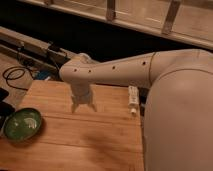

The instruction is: Place the bottle in the ceramic bowl

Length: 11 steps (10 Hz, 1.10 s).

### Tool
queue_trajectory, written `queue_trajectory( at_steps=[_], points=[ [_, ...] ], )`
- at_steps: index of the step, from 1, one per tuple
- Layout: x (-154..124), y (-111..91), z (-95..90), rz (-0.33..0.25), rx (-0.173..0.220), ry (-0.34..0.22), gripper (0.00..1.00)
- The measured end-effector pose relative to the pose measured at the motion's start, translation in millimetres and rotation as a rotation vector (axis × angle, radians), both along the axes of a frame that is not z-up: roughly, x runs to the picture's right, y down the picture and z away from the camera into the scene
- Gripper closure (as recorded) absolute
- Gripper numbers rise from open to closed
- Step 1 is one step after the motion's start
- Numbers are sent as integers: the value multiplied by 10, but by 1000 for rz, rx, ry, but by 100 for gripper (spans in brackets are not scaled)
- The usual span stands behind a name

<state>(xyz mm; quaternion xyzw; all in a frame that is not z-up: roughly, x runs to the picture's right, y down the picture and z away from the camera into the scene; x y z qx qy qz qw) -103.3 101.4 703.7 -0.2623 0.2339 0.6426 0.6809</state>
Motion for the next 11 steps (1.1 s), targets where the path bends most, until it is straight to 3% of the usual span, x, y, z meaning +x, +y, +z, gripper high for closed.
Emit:
queue_trajectory(
  at_steps=[7,11],
  points=[
    [11,-16,-3,0,7,0,35],
    [346,-325,85,35,66,-74,35]
  ],
)
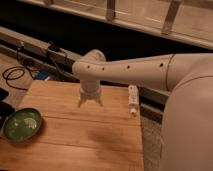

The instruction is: Place the bottle in the ceramic bowl

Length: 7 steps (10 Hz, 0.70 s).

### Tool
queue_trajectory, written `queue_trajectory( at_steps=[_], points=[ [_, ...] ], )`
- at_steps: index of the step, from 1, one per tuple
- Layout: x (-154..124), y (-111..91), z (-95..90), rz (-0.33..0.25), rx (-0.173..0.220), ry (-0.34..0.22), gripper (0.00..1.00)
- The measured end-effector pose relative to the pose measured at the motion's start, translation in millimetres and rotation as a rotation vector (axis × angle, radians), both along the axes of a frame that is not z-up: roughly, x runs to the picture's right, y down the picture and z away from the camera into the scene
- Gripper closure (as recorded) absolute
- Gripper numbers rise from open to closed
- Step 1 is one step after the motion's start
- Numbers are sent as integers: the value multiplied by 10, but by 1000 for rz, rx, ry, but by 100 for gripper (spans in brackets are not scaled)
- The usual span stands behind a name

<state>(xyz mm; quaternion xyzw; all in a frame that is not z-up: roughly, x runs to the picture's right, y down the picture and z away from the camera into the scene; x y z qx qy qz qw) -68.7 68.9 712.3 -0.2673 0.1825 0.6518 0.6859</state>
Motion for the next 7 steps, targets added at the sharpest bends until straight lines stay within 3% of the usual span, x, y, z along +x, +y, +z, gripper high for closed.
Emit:
queue_trajectory(
  at_steps=[2,5,7],
  points=[
    [456,-336,100,-29,37,21,35],
    [1075,-565,-100,-59,89,81,35],
    [1095,-580,-112,-60,95,81,35]
  ],
)
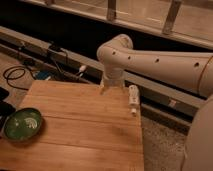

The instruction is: Place the bottle in the ceramic bowl

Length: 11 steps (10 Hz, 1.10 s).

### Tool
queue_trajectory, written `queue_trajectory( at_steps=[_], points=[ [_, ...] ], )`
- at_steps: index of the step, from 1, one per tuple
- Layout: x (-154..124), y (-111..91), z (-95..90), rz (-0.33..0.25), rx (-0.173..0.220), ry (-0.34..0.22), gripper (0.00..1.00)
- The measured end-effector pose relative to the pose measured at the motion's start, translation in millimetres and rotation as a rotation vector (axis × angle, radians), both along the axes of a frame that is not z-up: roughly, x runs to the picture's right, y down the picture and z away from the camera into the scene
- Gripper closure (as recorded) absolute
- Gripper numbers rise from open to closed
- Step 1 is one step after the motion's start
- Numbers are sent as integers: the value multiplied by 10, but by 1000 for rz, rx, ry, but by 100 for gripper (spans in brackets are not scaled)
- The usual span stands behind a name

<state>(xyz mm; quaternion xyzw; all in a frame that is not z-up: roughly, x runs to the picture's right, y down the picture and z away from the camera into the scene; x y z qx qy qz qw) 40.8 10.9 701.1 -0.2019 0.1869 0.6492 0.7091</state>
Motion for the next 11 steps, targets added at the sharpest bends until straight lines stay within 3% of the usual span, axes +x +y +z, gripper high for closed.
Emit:
queue_trajectory(
  at_steps=[3,5,8,10,11],
  points=[
    [-6,4,2,10,17,9,35],
    [233,-67,96,40,38,52,35],
    [888,-325,469,120,49,129,35],
    [1305,-306,696,174,33,172,35],
    [1576,-188,897,216,13,189,35]
  ],
)
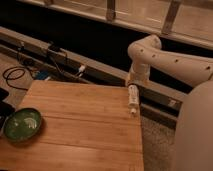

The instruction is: Place the bottle in the ceramic bowl

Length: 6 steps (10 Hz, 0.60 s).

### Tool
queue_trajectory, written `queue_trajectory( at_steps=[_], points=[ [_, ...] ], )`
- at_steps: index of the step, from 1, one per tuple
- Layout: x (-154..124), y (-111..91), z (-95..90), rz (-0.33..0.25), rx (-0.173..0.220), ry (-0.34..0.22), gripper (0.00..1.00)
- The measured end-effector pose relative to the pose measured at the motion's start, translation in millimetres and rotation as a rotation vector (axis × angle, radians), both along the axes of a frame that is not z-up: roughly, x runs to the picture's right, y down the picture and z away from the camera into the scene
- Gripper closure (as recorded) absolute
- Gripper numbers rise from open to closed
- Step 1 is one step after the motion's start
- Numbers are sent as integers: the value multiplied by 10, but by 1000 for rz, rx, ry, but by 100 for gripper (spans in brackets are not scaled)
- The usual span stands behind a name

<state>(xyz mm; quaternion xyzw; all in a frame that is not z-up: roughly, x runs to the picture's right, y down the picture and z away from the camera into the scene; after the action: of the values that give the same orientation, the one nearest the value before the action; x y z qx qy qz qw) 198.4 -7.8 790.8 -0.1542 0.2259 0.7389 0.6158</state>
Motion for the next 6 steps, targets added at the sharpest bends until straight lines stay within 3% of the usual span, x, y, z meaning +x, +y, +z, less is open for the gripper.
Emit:
queue_trajectory(
  at_steps=[2,6],
  points=[
    [115,175,214,27,-34,-23,35],
    [111,198,241,26,-44,-28,35]
  ],
)
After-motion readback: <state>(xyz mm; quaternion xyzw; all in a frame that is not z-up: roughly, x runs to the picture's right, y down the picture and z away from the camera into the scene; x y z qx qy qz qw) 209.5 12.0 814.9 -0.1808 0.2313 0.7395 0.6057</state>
